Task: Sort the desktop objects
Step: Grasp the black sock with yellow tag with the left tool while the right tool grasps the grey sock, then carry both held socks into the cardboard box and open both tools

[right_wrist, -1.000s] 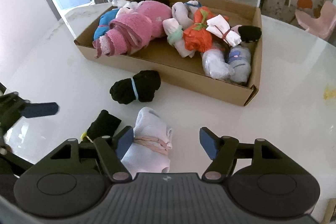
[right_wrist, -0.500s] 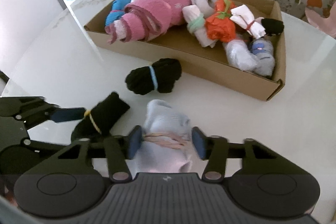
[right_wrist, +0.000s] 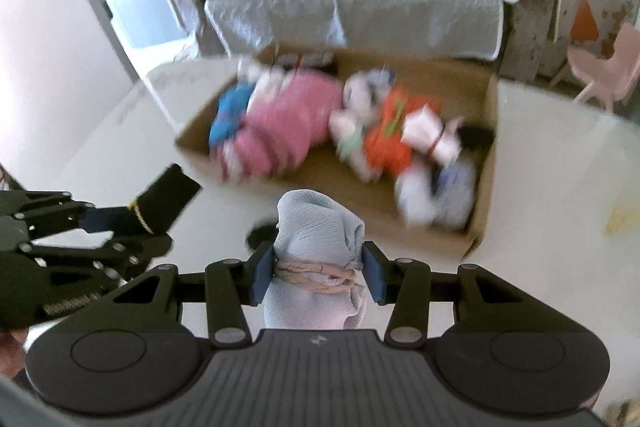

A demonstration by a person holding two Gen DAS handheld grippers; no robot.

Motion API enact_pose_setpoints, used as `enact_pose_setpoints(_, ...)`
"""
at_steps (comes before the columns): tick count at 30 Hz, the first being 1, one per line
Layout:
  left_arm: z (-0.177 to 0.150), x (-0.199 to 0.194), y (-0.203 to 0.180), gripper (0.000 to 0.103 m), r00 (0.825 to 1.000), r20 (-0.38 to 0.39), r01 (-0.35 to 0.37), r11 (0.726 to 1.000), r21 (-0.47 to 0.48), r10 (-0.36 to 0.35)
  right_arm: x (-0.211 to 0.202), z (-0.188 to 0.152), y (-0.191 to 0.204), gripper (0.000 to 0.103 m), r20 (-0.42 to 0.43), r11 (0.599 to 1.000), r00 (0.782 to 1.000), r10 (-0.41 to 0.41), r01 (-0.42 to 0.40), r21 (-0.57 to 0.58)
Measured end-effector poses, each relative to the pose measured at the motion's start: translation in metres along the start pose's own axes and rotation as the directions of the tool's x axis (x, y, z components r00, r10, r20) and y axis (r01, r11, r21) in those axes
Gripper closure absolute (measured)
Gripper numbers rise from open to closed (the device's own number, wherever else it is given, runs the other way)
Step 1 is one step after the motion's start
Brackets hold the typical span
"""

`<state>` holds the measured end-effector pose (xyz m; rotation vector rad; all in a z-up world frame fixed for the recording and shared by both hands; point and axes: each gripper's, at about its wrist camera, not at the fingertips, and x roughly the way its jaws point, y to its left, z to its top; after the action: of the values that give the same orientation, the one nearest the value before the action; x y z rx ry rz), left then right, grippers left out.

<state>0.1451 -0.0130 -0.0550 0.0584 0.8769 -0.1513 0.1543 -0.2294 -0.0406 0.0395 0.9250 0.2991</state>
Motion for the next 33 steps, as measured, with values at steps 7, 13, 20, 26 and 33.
enact_pose_setpoints(7,0.081,0.024,0.011,0.060,0.999,0.038,-0.038,0.999,-0.005,0.039,0.016,0.059,-0.023,0.060,0.059,0.999,0.997,-0.053,0.054,-0.003)
enact_pose_setpoints(13,0.120,0.066,0.015,0.060,0.999,0.002,-0.045,0.999,0.001,0.045,0.044,0.094,-0.038,0.060,0.064,0.995,0.993,-0.098,0.099,-0.022)
enact_pose_setpoints(20,0.135,0.102,0.018,0.060,0.998,-0.033,-0.047,0.999,0.009,0.048,0.069,0.105,-0.054,0.060,0.024,0.988,0.988,-0.149,0.150,-0.036)
enact_pose_setpoints(26,0.140,0.119,0.020,0.060,0.997,-0.052,-0.052,0.999,0.013,0.052,0.080,0.109,-0.061,0.060,0.001,0.987,0.987,-0.160,0.160,-0.025)
enact_pose_setpoints(33,0.144,0.125,0.016,0.060,0.998,-0.055,-0.035,0.999,0.017,0.036,0.077,0.114,-0.058,0.060,0.007,0.989,0.989,-0.147,0.147,-0.033)
